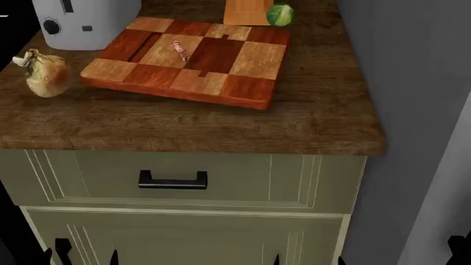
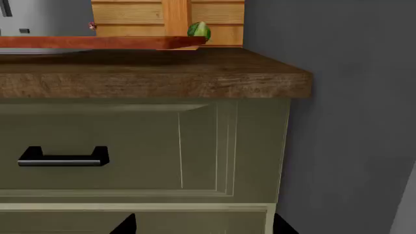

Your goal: Clear the non-vegetable object off the cutting board and place the vegetables onto it.

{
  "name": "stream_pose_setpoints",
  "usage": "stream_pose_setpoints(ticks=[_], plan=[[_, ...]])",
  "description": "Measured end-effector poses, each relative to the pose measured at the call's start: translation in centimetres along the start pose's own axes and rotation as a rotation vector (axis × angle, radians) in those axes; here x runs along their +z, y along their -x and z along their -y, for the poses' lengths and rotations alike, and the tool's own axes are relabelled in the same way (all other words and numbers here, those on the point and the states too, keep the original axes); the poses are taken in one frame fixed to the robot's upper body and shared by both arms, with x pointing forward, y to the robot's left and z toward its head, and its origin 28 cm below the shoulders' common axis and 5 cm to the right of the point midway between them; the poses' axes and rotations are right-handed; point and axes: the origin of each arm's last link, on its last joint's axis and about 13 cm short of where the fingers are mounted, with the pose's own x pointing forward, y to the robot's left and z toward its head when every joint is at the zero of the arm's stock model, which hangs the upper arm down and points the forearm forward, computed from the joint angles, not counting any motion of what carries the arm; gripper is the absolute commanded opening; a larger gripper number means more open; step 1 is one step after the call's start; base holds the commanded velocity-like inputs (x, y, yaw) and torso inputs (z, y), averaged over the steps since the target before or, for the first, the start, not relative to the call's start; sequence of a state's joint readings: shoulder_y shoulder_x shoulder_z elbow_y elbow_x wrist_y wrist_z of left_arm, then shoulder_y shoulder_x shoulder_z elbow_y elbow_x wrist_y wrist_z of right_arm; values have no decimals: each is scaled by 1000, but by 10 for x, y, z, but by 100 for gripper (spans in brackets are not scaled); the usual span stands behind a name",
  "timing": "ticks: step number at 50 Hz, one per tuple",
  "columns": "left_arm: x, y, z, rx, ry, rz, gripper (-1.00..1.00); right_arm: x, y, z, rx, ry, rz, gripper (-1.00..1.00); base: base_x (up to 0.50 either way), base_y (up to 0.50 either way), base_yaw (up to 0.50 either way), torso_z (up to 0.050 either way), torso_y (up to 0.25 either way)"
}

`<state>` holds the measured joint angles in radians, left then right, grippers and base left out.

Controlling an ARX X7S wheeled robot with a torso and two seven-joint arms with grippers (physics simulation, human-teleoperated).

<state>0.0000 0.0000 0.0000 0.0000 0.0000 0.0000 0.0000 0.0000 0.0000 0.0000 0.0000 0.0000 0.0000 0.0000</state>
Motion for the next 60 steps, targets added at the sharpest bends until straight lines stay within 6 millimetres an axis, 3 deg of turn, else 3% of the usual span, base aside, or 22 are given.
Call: stream_pose_setpoints(ticks=[13, 32, 49, 60], plan=[[1, 2, 0, 2, -3, 13, 100, 0, 1, 0, -7, -4, 0, 100, 0, 0, 0, 0, 0], [1, 3, 0, 14, -8, 36, 100, -1, 0, 0, -11, -4, -18, 100, 0, 495, 0, 0, 0], [2, 3, -1, 17, -8, 39, 100, 0, 1, 0, -12, 1, -24, 100, 0, 188, 0, 0, 0], [17, 0, -5, 35, -4, 44, 100, 19, -5, -5, -9, 69, -53, 100, 0, 0, 0, 0, 0]])
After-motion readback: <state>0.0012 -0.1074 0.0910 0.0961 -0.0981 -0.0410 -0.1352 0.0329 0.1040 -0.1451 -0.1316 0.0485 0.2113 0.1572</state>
